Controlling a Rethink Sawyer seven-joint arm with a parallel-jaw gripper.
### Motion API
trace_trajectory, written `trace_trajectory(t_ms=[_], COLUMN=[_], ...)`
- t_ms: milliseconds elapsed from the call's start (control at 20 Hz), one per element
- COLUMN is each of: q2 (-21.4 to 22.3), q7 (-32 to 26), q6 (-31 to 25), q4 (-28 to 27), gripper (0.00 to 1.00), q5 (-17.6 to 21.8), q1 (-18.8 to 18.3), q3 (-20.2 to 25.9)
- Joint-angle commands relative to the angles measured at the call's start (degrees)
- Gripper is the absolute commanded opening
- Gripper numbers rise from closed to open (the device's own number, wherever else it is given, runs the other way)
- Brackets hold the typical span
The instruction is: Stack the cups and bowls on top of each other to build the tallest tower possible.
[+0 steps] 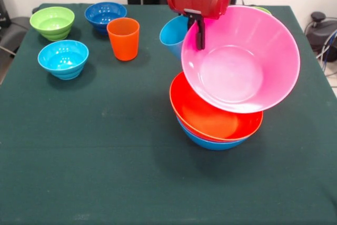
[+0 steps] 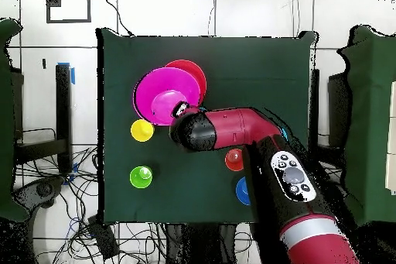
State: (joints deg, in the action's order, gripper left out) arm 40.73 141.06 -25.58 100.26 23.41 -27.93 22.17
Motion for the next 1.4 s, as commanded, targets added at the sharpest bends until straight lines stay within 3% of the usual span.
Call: trace_trajectory(t_ms=[50,1400], q2=[-1.17,-0.29], q7=[-6.88,-2.62], q6=[-1.94,0.91], q4=[-1.51,-0.75], gripper=[0.0,0.0], q5=[3.02,2.6], q1=[-0.12,0.86], q3=[2.17,0.17])
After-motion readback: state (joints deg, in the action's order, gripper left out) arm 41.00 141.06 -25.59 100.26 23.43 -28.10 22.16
